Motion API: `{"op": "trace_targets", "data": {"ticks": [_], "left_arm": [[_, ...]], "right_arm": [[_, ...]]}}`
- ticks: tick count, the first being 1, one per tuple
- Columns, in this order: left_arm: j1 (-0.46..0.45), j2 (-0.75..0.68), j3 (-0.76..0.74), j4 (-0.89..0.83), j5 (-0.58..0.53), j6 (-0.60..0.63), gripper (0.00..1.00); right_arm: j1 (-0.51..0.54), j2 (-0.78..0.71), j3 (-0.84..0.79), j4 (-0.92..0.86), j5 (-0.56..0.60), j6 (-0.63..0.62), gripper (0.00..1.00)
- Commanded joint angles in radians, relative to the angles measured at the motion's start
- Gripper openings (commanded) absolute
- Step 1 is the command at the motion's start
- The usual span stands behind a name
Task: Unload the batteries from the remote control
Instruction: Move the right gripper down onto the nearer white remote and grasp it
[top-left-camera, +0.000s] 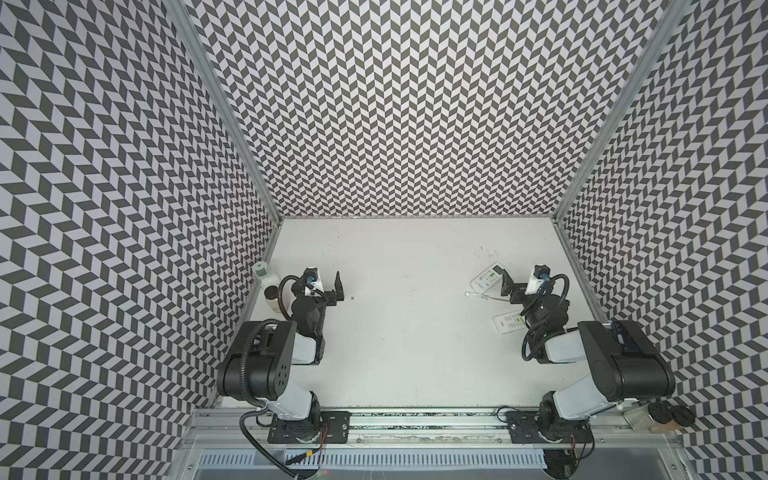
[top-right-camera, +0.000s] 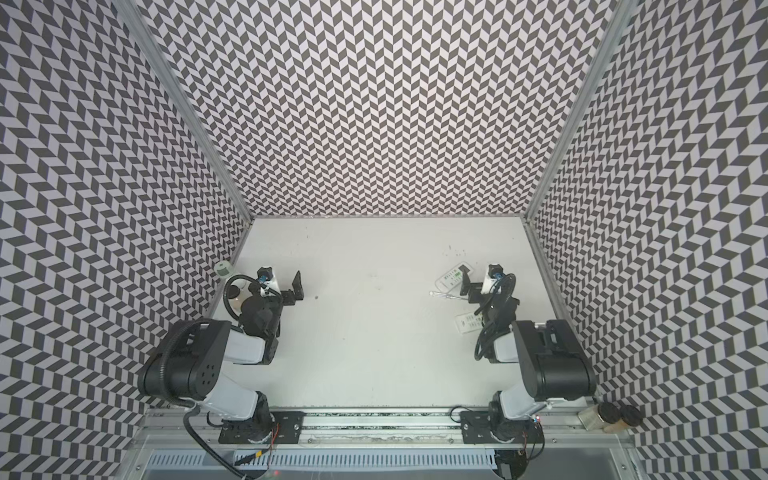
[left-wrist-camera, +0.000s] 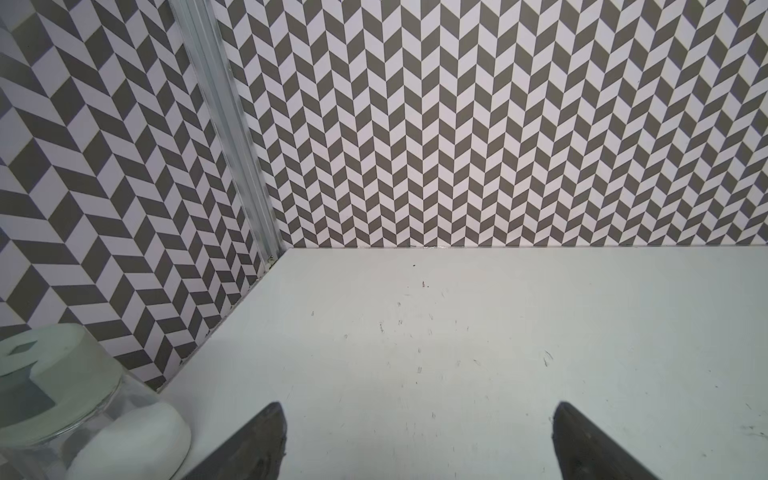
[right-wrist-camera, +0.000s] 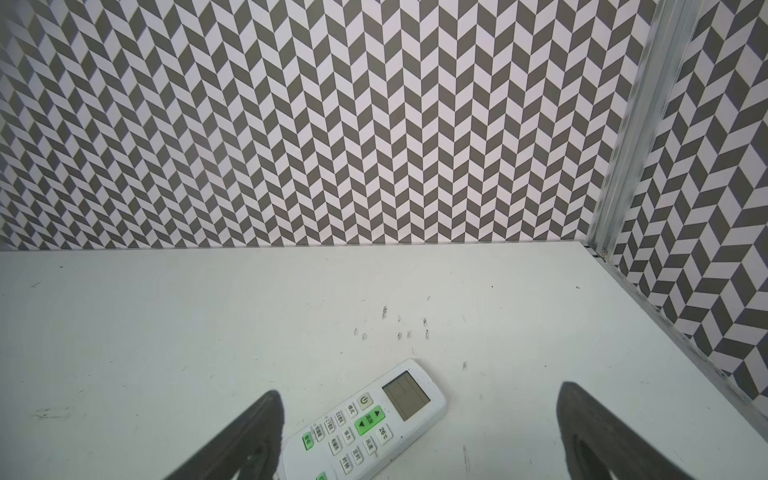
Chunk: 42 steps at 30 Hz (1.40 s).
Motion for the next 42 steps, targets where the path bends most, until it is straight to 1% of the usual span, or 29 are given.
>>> {"op": "trace_targets", "data": {"ticks": [1, 8, 20, 23, 24, 26, 29, 31, 33, 35, 37, 39, 42], "left_arm": [[0.002, 0.023, -0.010, 0.080, 0.008, -0.014, 1.00], [-0.001, 0.007, -0.002, 0.038, 0.005, -0.015, 1.00], [-0.001, 0.001, -0.001, 0.026, 0.005, -0.015, 1.00], [-0.008, -0.013, 0.007, 0.003, 0.057, 0.014, 1.00], [-0.016, -0.028, 0.015, -0.018, 0.058, 0.027, 1.00], [-0.021, -0.064, 0.047, -0.106, 0.072, 0.039, 1.00], [-0.033, -0.102, 0.162, -0.335, 0.074, 0.054, 1.00], [-0.050, -0.116, 0.295, -0.577, 0.096, 0.092, 1.00], [-0.062, -0.110, 0.420, -0.784, 0.110, 0.131, 1.00], [-0.081, -0.115, 0.502, -0.919, 0.067, 0.134, 1.00], [-0.101, -0.139, 0.580, -1.049, 0.065, 0.128, 1.00], [-0.122, -0.169, 0.640, -1.151, 0.074, 0.124, 1.00], [-0.150, -0.206, 0.696, -1.259, 0.080, 0.092, 1.00]], "right_arm": [[-0.025, 0.005, -0.010, 0.057, -0.056, 0.011, 0.99], [-0.032, 0.005, -0.012, 0.060, -0.072, 0.014, 0.99], [-0.044, 0.005, -0.021, 0.077, -0.099, 0.020, 0.99], [-0.043, 0.004, -0.021, 0.083, -0.099, 0.020, 0.99], [-0.044, 0.003, -0.021, 0.090, -0.092, 0.021, 0.99], [-0.044, -0.034, -0.021, 0.072, -0.039, 0.041, 0.99], [-0.042, -0.136, -0.009, -0.069, 0.002, 0.056, 0.99], [-0.041, -0.209, 0.036, -0.206, 0.021, 0.073, 0.99], [-0.041, -0.277, 0.093, -0.352, 0.038, 0.120, 0.99], [-0.041, -0.345, 0.154, -0.514, 0.005, 0.156, 0.99], [-0.042, -0.402, 0.212, -0.625, -0.048, 0.190, 0.99], [-0.041, -0.432, 0.245, -0.700, -0.040, 0.312, 0.99], [-0.043, -0.454, 0.298, -0.938, 0.072, 0.616, 0.99]]}}
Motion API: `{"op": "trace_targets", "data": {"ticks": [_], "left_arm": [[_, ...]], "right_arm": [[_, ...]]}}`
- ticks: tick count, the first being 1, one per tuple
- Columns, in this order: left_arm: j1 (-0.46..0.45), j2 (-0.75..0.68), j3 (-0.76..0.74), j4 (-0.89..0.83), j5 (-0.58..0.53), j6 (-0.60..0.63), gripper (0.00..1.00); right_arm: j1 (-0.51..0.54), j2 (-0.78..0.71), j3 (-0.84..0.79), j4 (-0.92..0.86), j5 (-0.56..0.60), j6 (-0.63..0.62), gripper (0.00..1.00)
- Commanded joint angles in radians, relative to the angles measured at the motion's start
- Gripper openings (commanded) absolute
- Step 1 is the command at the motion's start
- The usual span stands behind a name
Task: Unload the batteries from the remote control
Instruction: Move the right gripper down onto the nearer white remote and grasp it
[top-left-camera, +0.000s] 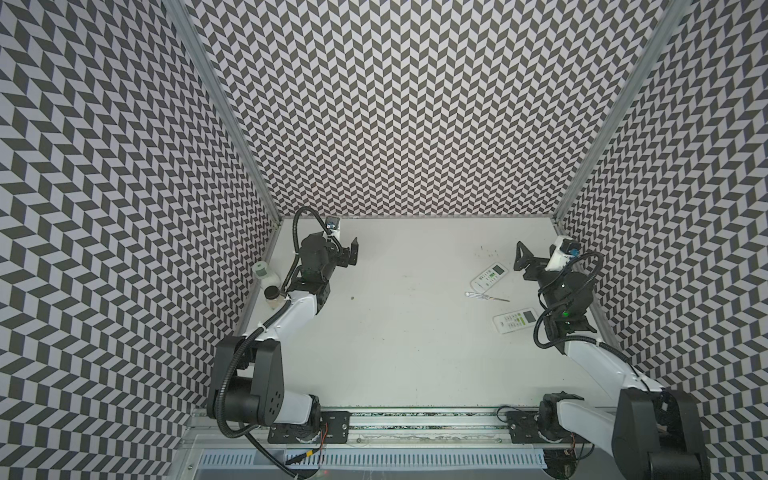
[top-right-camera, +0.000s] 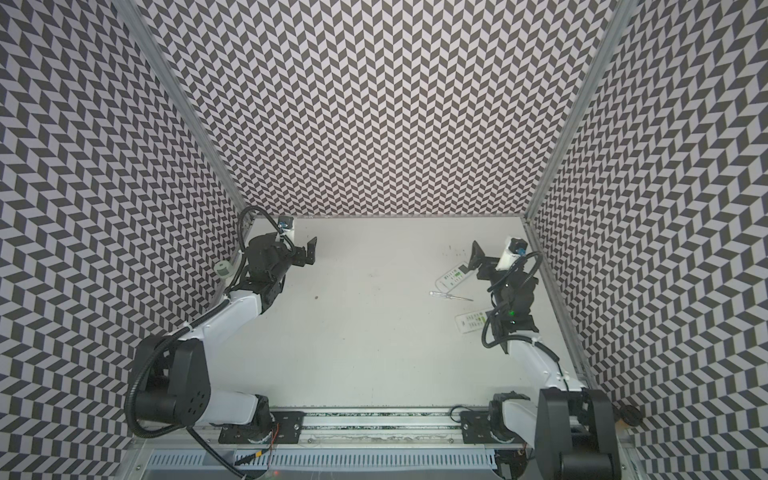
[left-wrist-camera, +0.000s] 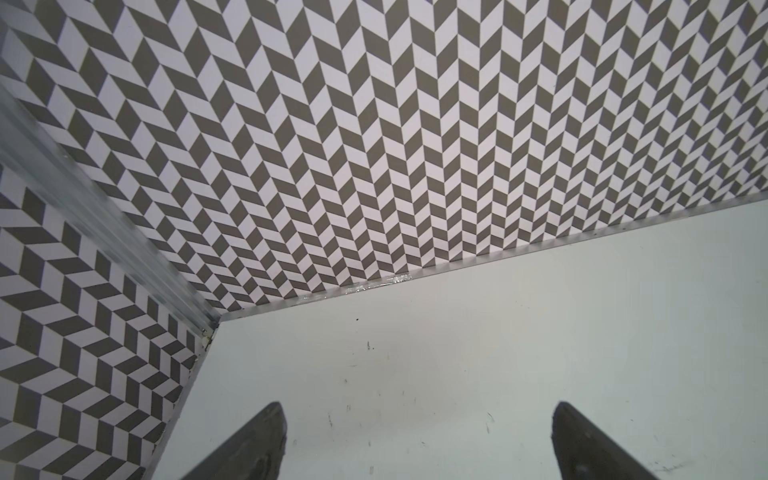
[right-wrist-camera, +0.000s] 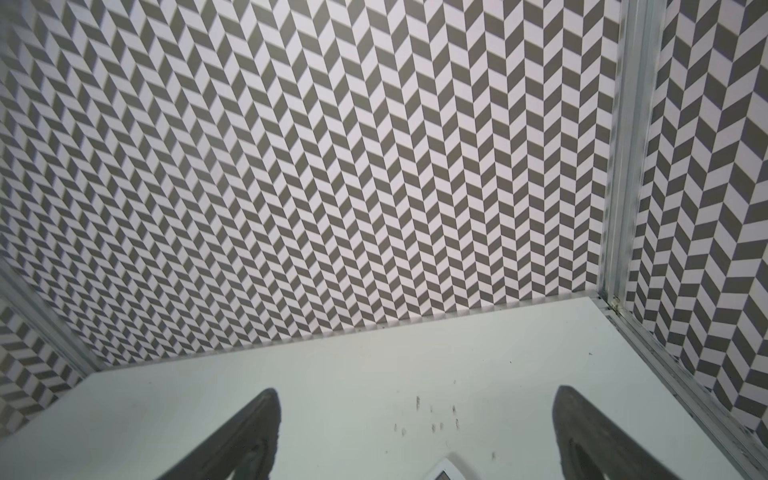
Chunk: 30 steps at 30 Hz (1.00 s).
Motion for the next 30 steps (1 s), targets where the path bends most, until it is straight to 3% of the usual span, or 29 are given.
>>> {"op": "trace_targets", "data": {"ticks": [1, 5, 15, 28, 30], "left_arm": [[-0.027, -0.050, 0.061, -0.263, 0.013, -0.042, 1.00], [-0.026, -0.081, 0.037, -0.299, 0.055, -0.127, 1.00], [0.053, -0.199, -0.176, -0.151, 0.395, -0.183, 1.00], [0.013, -0.181, -0.165, -0.146, 0.393, -0.205, 1.00], [-0.009, -0.180, -0.155, -0.153, 0.401, -0.204, 1.00]], "right_arm": [[-0.005, -0.011, 0.033, -0.296, 0.066, 0.334, 0.99], [-0.003, 0.010, 0.094, -0.390, -0.018, 0.306, 0.99], [0.066, 0.188, 0.226, -0.516, -0.038, 0.269, 0.99], [0.074, 0.431, 0.307, -0.575, -0.109, 0.209, 0.99], [0.082, 0.480, 0.340, -0.598, -0.125, 0.200, 0.95]]}}
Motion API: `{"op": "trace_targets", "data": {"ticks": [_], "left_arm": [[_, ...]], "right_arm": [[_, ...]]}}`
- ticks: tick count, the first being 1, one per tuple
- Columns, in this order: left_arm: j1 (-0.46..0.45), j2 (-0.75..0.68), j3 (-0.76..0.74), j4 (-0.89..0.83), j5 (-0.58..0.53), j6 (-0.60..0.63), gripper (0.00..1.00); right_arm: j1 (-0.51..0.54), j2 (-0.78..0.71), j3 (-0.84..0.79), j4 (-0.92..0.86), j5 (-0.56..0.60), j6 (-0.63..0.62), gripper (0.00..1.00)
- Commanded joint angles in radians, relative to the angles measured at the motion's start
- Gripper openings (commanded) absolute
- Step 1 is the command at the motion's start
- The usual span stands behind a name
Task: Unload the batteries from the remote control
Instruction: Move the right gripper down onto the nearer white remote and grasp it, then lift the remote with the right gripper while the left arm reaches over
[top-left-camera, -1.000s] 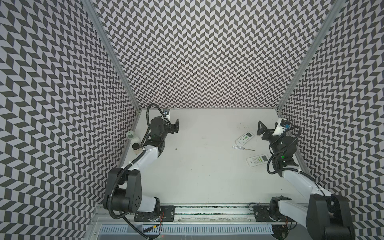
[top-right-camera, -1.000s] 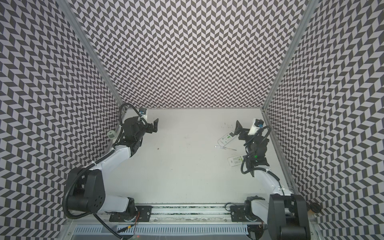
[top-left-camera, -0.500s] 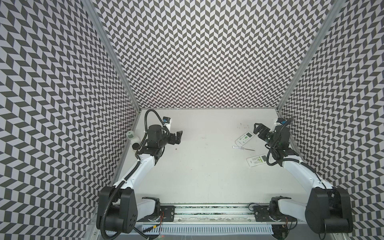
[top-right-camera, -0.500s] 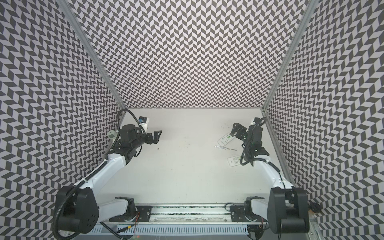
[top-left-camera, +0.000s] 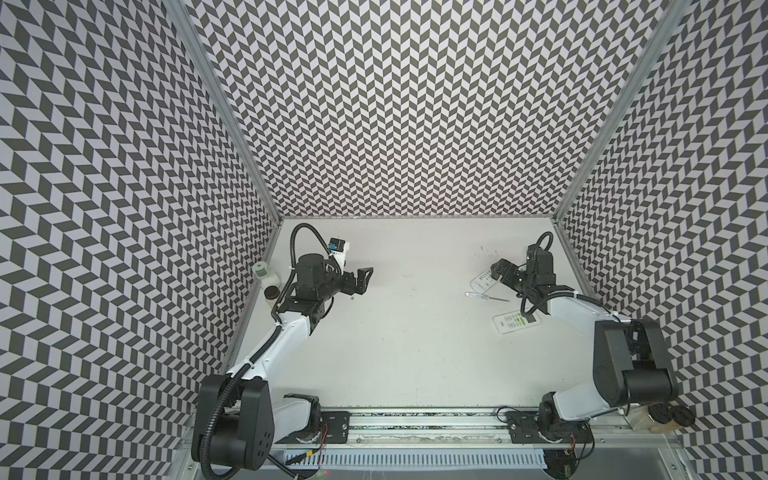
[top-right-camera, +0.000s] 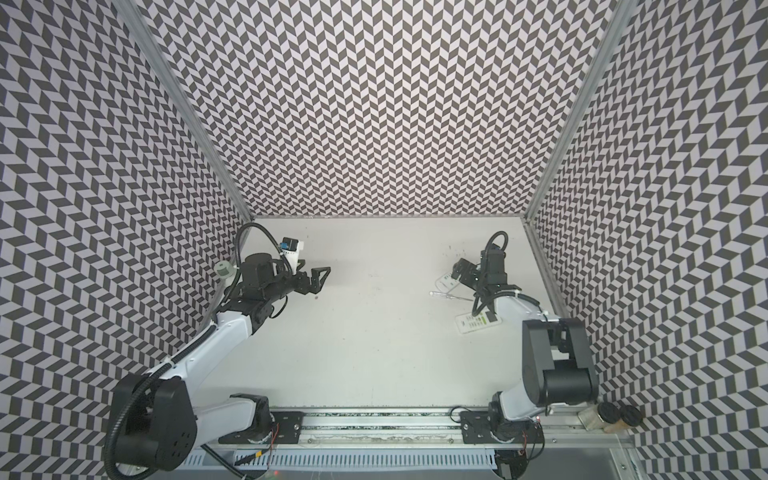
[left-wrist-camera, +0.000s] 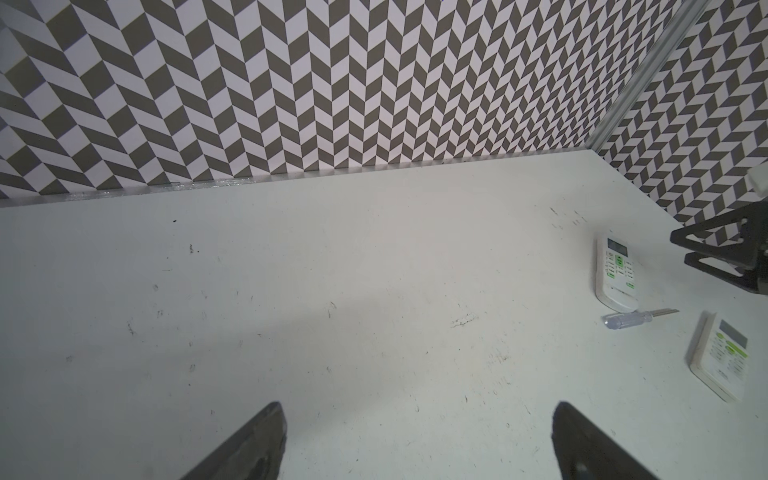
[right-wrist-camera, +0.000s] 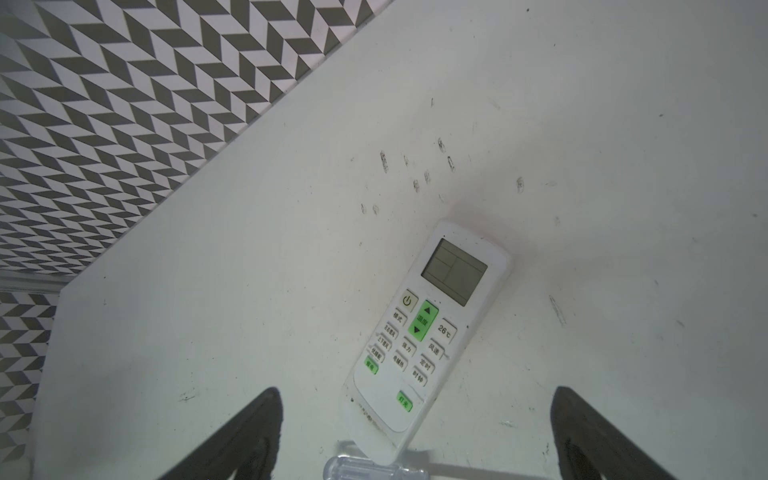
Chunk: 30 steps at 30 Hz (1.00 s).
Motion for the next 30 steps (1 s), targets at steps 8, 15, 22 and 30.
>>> {"op": "trace_targets", "data": {"ticks": [8, 15, 22, 30], "left_arm": [[-0.053, 0.003, 0.035, 0.002, 0.025, -0.002, 1.00], [-0.075, 0.008, 0.053, -0.008, 0.036, -0.004, 1.00], [-0.079, 0.023, 0.067, -0.017, 0.013, 0.001, 1.00], [-0.079, 0.040, 0.088, -0.032, 0.002, 0.012, 1.00]], "right_arm": [[0.042, 0.184, 0.154, -0.046, -0.025, -0.037, 0.92], [0.058, 0.261, 0.224, -0.083, -0.031, -0.025, 0.91], [0.085, 0.322, 0.264, -0.072, -0.045, -0.020, 0.91], [0.155, 0.433, 0.383, -0.126, -0.053, -0.055, 0.91]]}}
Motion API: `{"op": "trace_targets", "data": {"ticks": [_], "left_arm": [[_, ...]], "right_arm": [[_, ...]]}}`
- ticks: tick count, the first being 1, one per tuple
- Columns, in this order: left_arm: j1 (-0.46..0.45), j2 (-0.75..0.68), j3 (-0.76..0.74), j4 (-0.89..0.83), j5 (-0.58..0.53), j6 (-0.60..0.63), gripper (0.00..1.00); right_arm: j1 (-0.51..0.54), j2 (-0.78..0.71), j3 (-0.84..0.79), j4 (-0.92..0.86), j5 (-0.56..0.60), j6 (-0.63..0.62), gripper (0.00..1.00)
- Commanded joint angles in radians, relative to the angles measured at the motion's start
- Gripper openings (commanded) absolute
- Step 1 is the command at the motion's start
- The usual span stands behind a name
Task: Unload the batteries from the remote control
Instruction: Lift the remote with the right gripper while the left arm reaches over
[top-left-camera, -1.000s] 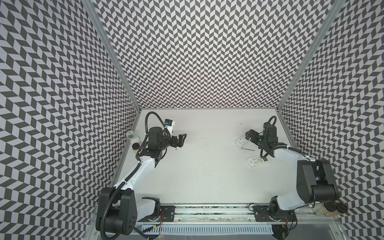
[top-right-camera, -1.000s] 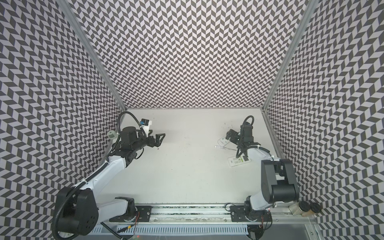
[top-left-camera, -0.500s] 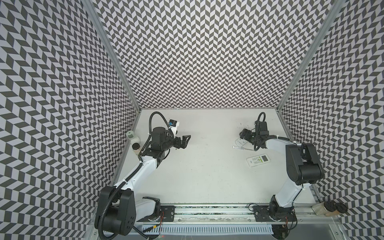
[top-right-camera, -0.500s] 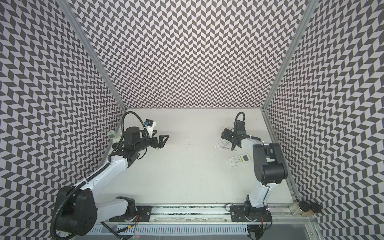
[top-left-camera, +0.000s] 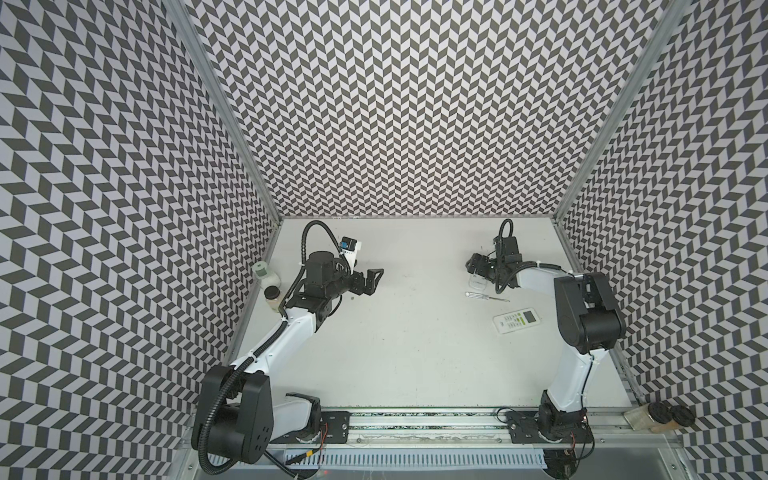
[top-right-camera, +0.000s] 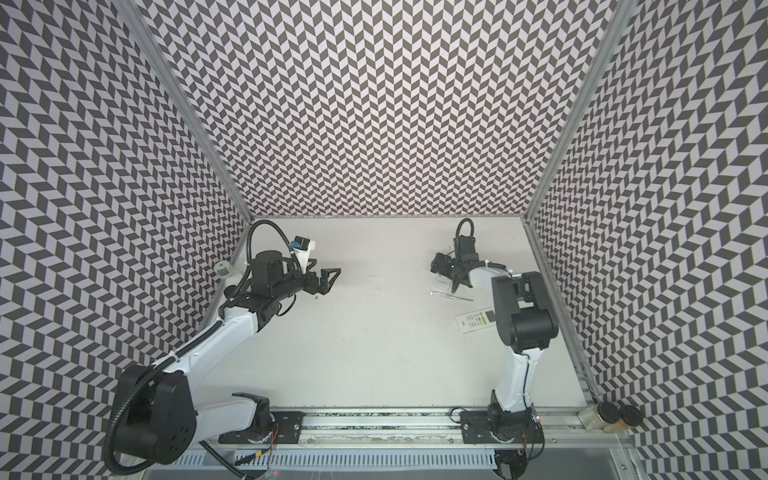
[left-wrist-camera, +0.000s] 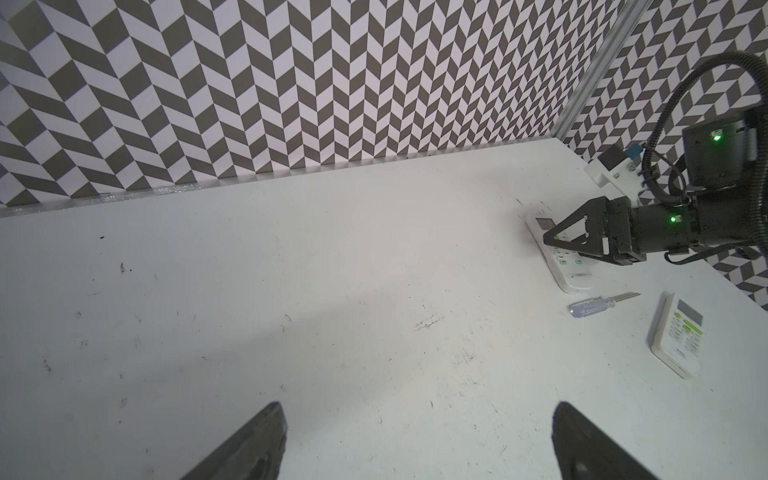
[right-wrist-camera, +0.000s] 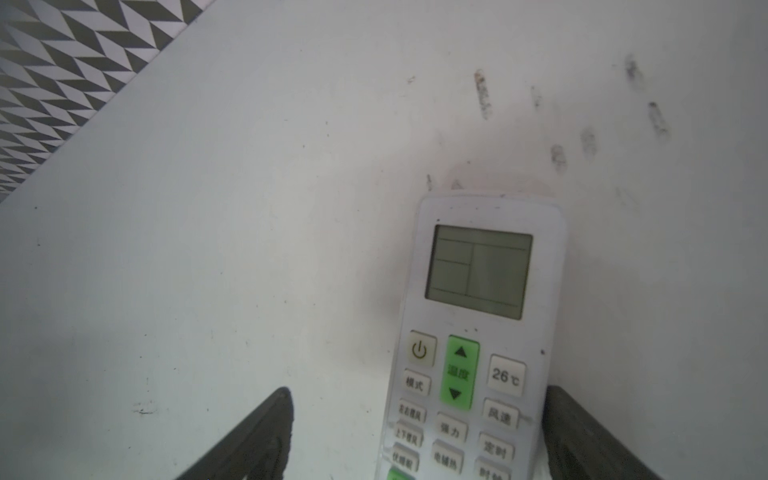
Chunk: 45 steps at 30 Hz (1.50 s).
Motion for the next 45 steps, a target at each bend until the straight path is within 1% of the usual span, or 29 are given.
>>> {"op": "trace_targets", "data": {"ticks": [1, 4, 8, 14, 18, 21, 25, 28, 32, 35, 38, 41, 44, 45], "left_arm": [[-0.007, 0.001, 0.052, -0.021, -0.012, 0.015, 1.00], [-0.006, 0.007, 0.047, -0.016, -0.031, 0.022, 1.00], [-0.004, 0.009, 0.054, -0.028, -0.018, 0.025, 1.00], [-0.004, 0.007, 0.065, -0.040, -0.030, 0.026, 1.00], [-0.006, 0.016, 0.056, -0.024, -0.049, 0.037, 1.00], [-0.005, 0.013, 0.067, -0.041, -0.046, 0.042, 1.00], [-0.005, 0.011, 0.053, -0.031, -0.068, 0.053, 1.00], [-0.003, 0.005, 0.071, -0.052, -0.064, 0.066, 1.00], [0.000, 0.004, 0.064, -0.042, -0.079, 0.088, 1.00], [-0.001, 0.005, 0.083, -0.061, -0.072, 0.085, 1.00], [-0.001, 0.011, 0.096, -0.061, -0.076, 0.088, 1.00], [-0.003, 0.006, 0.108, -0.075, -0.083, 0.104, 1.00], [-0.003, 0.003, 0.133, -0.103, -0.030, 0.170, 1.00], [-0.008, 0.005, 0.139, -0.108, -0.031, 0.188, 1.00]], "right_arm": [[0.034, 0.053, 0.049, -0.043, -0.004, -0.024, 0.91], [0.059, 0.095, 0.106, -0.095, 0.037, -0.069, 0.89], [0.087, 0.122, 0.159, -0.167, 0.084, -0.119, 0.89], [0.151, 0.085, 0.125, -0.218, 0.266, -0.213, 0.90], [0.177, 0.073, 0.078, -0.201, 0.334, -0.252, 0.89], [0.175, 0.101, 0.100, -0.249, 0.331, -0.268, 0.85], [0.175, 0.103, 0.075, -0.215, 0.342, -0.276, 0.81], [0.175, 0.122, 0.110, -0.256, 0.339, -0.291, 0.72], [0.175, 0.116, 0.100, -0.234, 0.343, -0.301, 0.66], [0.176, 0.116, 0.114, -0.257, 0.337, -0.310, 0.59], [0.175, 0.092, 0.090, -0.228, 0.347, -0.315, 0.57], [0.177, 0.088, 0.109, -0.245, 0.337, -0.314, 0.56], [0.177, 0.057, 0.118, -0.244, 0.329, -0.313, 0.54], [0.177, 0.043, 0.116, -0.233, 0.315, -0.312, 0.53]]}}
